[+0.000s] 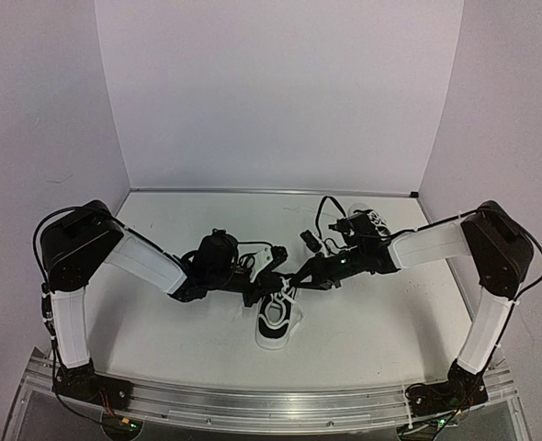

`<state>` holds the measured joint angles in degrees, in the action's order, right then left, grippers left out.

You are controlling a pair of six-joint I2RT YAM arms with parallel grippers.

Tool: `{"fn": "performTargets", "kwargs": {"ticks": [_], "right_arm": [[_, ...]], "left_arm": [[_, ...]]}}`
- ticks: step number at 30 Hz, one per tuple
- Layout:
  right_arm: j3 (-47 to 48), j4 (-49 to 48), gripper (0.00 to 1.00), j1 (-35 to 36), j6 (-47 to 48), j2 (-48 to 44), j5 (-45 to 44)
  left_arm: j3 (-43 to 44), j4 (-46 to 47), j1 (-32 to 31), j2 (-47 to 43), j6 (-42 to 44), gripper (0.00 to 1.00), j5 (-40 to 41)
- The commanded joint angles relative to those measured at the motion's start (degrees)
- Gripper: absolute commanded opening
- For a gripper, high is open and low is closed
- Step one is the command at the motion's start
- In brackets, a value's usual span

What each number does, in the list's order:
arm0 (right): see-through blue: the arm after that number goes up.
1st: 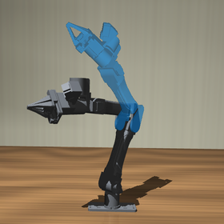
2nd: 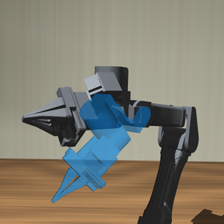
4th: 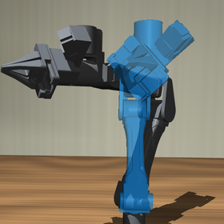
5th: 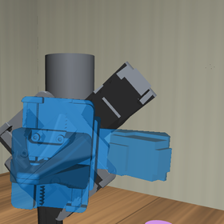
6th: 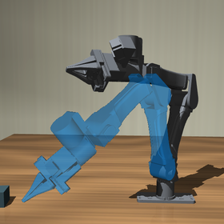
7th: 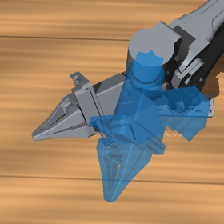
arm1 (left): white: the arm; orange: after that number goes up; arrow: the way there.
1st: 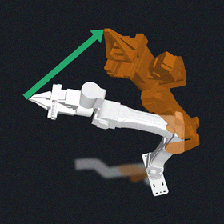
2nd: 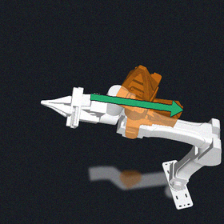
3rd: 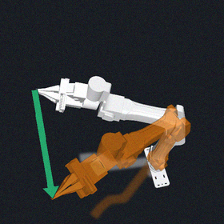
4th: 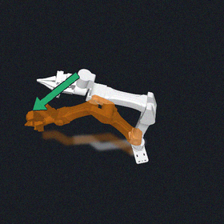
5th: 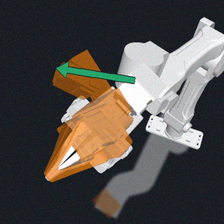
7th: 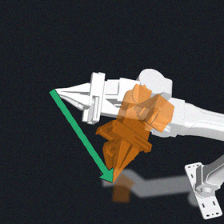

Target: Tie the shoes

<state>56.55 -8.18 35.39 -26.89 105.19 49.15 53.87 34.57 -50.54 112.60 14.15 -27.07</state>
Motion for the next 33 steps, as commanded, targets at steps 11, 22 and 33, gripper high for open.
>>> {"fn": "performTargets", "kwargs": {"ticks": [11,22,33], "right_arm": [[3.2,-1.7,0.2,1.0,0.0,2.2,1.9],[3.4,-1.6,0.23,1.0,-0.6,1.6,0.7],[3.7,-1.7,0.24,1.4,-0.8,2.7,1.4]], "left_arm": [[0.3,-0.2,0.0,0.6,2.5,0.0,-1.7],[0.3,-1.0,0.0,0.3,3.7,0.0,-1.5],[1.2,-2.9,-0.8,0.7,5.6,0.0,-0.5]]}}
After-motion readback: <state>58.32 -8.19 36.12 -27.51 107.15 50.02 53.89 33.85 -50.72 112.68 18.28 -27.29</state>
